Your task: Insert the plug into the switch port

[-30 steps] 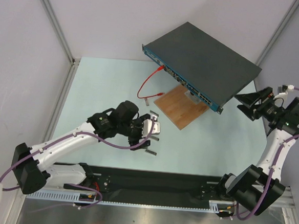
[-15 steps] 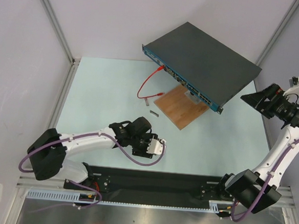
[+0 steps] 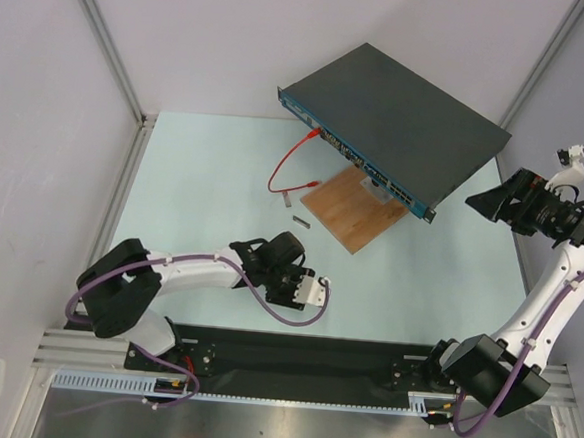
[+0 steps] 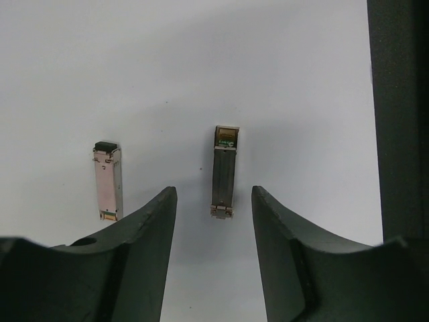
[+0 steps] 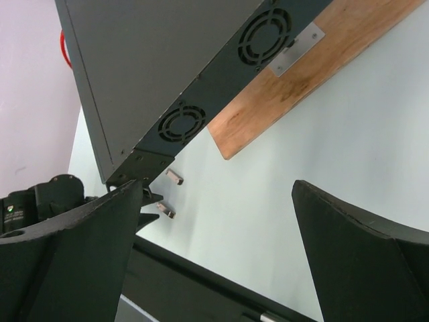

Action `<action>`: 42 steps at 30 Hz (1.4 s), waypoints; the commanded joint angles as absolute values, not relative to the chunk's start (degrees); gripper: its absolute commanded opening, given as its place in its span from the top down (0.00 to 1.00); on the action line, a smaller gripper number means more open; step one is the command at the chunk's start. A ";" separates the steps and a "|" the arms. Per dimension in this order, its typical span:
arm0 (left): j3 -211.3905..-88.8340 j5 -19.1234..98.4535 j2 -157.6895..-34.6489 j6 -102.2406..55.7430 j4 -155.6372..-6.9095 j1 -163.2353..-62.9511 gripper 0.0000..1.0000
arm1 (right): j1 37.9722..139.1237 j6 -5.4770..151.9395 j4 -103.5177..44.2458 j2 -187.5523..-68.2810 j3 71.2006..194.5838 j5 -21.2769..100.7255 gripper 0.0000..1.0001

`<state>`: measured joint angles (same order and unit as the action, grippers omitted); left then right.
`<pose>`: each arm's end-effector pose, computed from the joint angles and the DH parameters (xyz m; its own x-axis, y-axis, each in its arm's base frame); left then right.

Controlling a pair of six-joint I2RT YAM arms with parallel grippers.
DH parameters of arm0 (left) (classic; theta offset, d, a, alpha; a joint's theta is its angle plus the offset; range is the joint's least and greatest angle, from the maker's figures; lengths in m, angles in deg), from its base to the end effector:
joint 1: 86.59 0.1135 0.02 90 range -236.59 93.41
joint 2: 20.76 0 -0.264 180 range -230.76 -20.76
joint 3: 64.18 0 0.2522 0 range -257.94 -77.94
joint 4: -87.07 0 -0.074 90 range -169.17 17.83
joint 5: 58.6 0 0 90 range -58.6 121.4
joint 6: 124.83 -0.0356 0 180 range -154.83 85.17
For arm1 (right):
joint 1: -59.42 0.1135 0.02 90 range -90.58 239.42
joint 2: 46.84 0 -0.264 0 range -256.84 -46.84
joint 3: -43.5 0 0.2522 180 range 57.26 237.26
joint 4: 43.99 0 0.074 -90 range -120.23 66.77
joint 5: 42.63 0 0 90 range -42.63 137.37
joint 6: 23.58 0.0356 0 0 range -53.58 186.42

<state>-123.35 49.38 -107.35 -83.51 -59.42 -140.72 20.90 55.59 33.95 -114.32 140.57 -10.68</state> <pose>0.1555 -0.2338 0.1666 0.3067 0.7949 -0.5234 0.9516 -0.2442 0.1868 0.1752 -0.1009 0.4125 -0.5532 0.3133 -0.7719 -0.2195 0.8390 0.4979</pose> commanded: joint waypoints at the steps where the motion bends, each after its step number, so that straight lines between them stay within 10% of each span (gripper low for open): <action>1: -123.90 52.67 -108.56 -85.72 -60.19 -141.35 0.47 | 20.66 52.80 35.42 -114.95 143.30 -13.62 0.00; 8: -125.93 50.65 -112.52 -85.72 -57.38 -141.35 0.55 | 21.01 52.18 35.16 -114.95 144.62 -14.86 0.00; 18: -128.04 52.31 -110.07 -83.53 -52.90 -141.26 1.00 | 23.29 50.60 31.30 -111.36 146.82 -12.49 0.06; 42: -139.64 92.39 -90.37 -30.54 -49.10 -132.39 1.00 | 44.22 8.05 40.05 -81.74 136.54 -27.06 0.27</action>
<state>-140.07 82.47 -91.48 -43.43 -43.18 -133.58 44.46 24.96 33.91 -83.85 138.34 -19.44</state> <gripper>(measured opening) 0.046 0.722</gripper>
